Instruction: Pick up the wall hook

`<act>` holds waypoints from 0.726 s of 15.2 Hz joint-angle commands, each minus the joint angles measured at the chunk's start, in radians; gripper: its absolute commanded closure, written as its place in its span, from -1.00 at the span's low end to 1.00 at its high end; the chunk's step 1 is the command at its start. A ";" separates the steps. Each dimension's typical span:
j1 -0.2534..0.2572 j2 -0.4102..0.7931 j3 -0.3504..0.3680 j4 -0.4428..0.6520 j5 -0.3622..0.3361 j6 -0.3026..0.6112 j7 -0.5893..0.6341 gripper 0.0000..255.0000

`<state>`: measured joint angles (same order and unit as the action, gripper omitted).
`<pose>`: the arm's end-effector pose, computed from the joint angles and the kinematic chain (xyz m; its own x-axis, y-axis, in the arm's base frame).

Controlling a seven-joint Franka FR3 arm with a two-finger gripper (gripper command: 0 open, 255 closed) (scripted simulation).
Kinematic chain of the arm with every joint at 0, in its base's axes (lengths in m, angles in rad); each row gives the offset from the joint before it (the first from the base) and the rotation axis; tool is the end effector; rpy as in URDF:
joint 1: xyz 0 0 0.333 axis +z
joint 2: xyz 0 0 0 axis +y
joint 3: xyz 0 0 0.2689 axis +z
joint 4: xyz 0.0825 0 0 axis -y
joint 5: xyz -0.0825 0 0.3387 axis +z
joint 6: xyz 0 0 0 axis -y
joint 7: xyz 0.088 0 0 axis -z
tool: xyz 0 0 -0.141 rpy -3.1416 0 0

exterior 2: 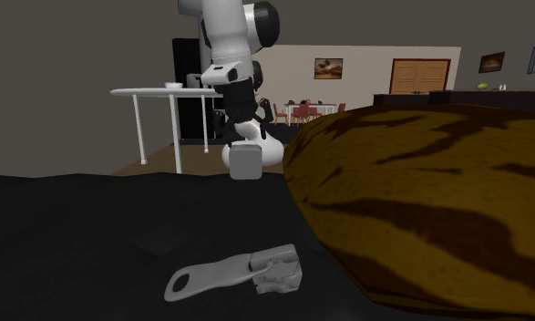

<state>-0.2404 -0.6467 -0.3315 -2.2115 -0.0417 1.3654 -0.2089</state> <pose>0.2460 -0.1860 0.5134 0.9493 -0.2547 -0.1844 -0.2896 -0.9365 -0.1976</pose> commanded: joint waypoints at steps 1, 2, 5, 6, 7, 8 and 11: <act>-0.004 -0.002 -0.006 -0.024 -0.004 0.020 -0.003 -1.00; -0.005 -0.004 -0.007 -0.039 -0.006 0.033 -0.004 -1.00; -0.008 -0.012 -0.012 -0.092 -0.012 0.078 -0.008 -1.00; -0.008 -0.012 -0.012 -0.092 -0.012 0.078 -0.008 -1.00; -0.008 -0.012 -0.012 -0.092 -0.012 0.078 -0.008 -1.00; -0.009 -0.013 -0.012 -0.091 -0.012 0.077 -0.008 1.00; -0.009 -0.013 -0.013 -0.091 -0.013 0.077 -0.008 1.00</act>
<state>-0.2489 -0.6605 -0.3432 -2.3014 -0.0531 1.4406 -0.2169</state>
